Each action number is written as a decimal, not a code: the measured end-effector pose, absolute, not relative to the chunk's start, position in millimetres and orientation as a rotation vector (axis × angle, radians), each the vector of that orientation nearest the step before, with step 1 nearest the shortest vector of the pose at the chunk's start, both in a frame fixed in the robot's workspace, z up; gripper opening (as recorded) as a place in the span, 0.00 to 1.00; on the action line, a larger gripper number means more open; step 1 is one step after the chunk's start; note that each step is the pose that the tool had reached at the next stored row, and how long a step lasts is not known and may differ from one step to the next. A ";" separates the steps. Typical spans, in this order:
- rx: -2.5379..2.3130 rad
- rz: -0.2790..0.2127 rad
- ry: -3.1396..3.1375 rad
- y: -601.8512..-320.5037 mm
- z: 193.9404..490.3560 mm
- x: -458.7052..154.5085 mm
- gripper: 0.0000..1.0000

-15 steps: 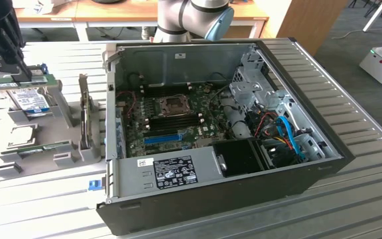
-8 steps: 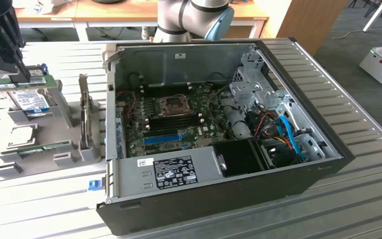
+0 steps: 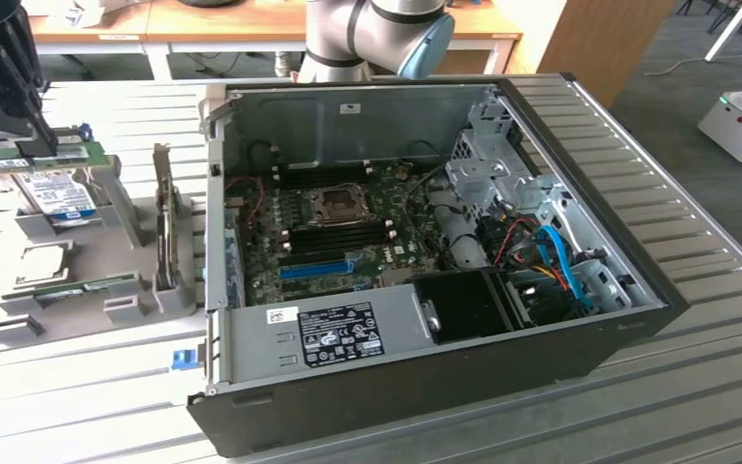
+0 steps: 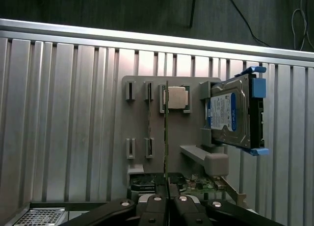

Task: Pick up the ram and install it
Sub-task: 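Pick up the ram and move it above insertion slot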

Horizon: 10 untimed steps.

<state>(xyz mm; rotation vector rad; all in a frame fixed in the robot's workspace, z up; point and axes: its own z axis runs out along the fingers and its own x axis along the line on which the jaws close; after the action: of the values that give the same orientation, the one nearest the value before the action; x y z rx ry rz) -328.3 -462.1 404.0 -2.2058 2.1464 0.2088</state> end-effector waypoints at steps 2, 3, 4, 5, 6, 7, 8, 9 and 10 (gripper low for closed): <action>-2.207 0.208 2.147 -462.1 406.2 -327.9 0.12; -2.207 0.208 2.148 -462.1 407.6 -327.6 0.12; -2.208 0.208 2.149 -462.1 408.8 -327.3 0.12; -2.208 0.208 2.149 -462.1 409.4 -327.1 0.12; -2.208 0.208 2.149 -462.1 409.3 -327.1 0.12; -2.208 0.208 2.149 -462.1 409.4 -327.1 0.12; -2.208 0.208 2.149 -462.1 409.4 -327.1 0.12; -2.208 0.208 2.149 -462.1 409.4 -327.1 0.12; -2.208 0.208 2.149 -462.2 409.6 -326.3 0.12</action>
<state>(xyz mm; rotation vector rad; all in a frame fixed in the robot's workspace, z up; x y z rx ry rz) -326.3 -462.2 409.6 -2.2084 2.1490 0.2085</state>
